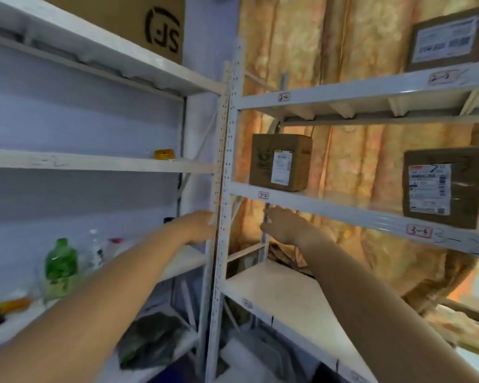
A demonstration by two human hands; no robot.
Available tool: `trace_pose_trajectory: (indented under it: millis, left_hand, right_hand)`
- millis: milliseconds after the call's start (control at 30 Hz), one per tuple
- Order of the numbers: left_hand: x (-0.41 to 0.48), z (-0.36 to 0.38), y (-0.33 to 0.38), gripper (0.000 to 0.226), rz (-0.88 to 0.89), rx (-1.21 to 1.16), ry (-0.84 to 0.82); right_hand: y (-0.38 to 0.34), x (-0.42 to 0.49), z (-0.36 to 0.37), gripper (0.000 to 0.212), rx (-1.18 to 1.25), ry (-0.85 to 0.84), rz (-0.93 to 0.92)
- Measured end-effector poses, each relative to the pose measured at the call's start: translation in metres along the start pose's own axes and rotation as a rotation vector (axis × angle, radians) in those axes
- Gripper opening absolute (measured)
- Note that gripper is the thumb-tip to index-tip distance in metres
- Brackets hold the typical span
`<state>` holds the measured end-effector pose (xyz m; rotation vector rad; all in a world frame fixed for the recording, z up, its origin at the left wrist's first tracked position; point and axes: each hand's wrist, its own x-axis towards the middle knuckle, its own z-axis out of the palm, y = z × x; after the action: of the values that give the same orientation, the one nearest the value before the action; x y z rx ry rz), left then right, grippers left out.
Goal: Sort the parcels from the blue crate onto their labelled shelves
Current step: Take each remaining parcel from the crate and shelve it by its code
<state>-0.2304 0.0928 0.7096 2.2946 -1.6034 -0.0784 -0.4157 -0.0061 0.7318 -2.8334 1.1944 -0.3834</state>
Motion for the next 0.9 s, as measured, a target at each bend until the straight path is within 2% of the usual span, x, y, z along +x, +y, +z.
trace_pose_trajectory:
  millis: [200,367,433,467,533,667,800,900]
  left_hand:
    - [-0.015,0.011,-0.145,0.052,-0.185,0.112,-0.082]
    - [-0.027,0.074,-0.247,0.058,-0.34,0.123,-0.2]
    - [-0.034,0.11,-0.279,0.052,-0.379,0.057,-0.262]
    - [-0.039,0.129,-0.293,0.042,-0.395,0.001,-0.29]
    - [-0.05,0.167,-0.315,0.028,-0.421,-0.081,-0.353]
    - [-0.061,0.246,-0.356,0.059,-0.486,-0.059,-0.504]
    - [-0.051,0.309,-0.376,0.056,-0.498,-0.119,-0.622]
    - [-0.026,0.353,-0.383,0.059,-0.5,-0.083,-0.717]
  right_hand:
    - [-0.099,0.068,0.085,0.057,0.068,-0.136,-0.144]
    - [-0.146,0.098,0.196,0.056,0.059,-0.342,-0.177]
    - [-0.158,0.106,0.242,0.05,0.028,-0.412,-0.188]
    - [-0.163,0.108,0.264,0.049,0.023,-0.471,-0.196]
    - [-0.169,0.109,0.307,0.049,0.003,-0.61,-0.233]
    - [-0.168,0.118,0.388,0.044,0.028,-0.777,-0.239]
    - [-0.145,0.135,0.465,0.051,-0.021,-0.953,-0.249]
    - [-0.118,0.15,0.514,0.049,-0.032,-1.058,-0.22]
